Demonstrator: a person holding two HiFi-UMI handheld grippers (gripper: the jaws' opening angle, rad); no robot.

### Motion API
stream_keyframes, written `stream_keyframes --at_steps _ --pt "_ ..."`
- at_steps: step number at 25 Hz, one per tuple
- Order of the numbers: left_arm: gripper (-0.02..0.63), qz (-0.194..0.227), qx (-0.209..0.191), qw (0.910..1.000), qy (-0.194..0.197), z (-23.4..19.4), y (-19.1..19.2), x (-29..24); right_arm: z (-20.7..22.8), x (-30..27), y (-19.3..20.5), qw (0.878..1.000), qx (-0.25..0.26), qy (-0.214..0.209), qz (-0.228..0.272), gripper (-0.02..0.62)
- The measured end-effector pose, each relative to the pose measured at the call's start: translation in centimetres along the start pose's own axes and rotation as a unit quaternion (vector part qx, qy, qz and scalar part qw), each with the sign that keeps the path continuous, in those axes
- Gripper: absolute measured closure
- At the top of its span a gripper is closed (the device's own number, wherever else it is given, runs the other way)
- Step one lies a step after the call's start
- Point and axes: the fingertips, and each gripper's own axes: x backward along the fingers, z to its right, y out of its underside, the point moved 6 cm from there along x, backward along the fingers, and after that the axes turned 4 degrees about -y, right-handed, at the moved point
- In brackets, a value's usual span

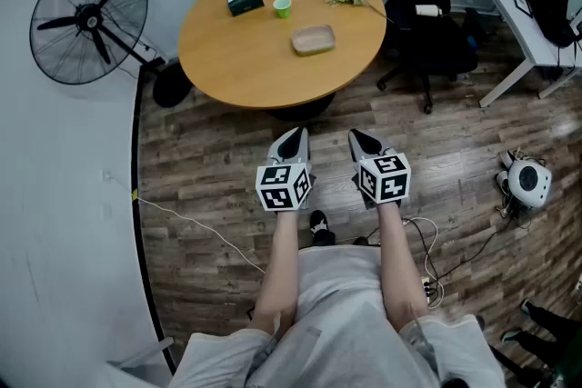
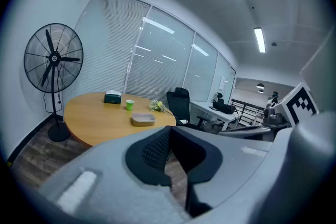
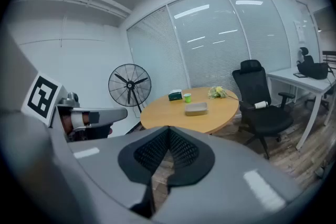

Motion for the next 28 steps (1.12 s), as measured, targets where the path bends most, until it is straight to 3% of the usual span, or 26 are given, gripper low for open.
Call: stream_keyframes --at_steps 4,9,16,22,28 --pt "0.601 0.001 0.007 0.9999 0.013 -0.5 -0.6 -1.1 0.4 -0.8 -0.6 1.000 -0.003 0.006 0.012 0.594" --pt "0.601 0.009 0.029 0.9995 0.010 -2.7 -1.4 -2.5 1.2 -1.8 -1.7 0.994 -0.082 -0.019 0.064 0.592" --pt "0.601 0.016 0.037 0.9990 0.016 -6.0 -1.9 -3.9 1.1 -4.2 -1.4 0.998 -0.053 -0.008 0.030 0.592" --pt "0.601 0.015 0.021 0.9997 0.007 -8.6 -2.3 -4.6 1.9 -6.5 -1.8 0.994 -0.095 -0.018 0.054 0.592" --pt "0.601 0.009 0.025 0.9995 -0.016 -10.7 -2.6 -6.6 3.2 -9.5 -2.8 0.994 -0.090 -0.032 0.048 0.592"
